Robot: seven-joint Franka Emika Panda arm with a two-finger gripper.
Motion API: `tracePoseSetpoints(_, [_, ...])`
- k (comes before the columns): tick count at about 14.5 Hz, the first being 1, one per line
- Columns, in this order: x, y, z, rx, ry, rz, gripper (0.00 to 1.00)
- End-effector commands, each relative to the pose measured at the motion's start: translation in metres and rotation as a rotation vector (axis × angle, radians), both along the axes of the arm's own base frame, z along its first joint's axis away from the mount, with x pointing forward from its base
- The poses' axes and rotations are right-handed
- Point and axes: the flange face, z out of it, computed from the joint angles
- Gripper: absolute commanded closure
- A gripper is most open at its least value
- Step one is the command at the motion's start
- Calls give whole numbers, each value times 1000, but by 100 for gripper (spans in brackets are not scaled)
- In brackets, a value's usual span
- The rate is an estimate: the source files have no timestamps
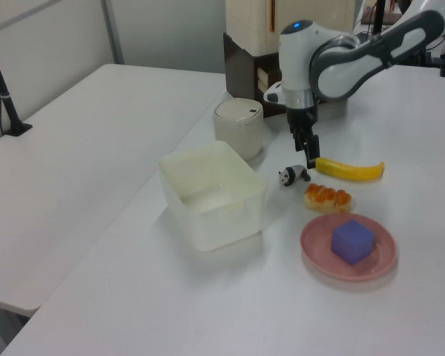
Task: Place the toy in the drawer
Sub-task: 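Lower the open gripper toward the black-and-white panda toy, then close the gripper on the panda toy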
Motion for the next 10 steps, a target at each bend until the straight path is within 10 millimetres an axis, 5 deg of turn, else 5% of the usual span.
tracePoseSetpoints(1, [6,10,-18,-11,-28,41,29])
tracePoseSetpoints(3, [7,13,-30,-24,-17,55,54])
tracePoseSetpoints(5, [8,12,-30,-25,-19,56,69])
tracePoseSetpoints(8, [15,10,-13,-23,-45,48,78])
tracePoseSetpoints(10, [15,5,15,-23,-80,38,78])
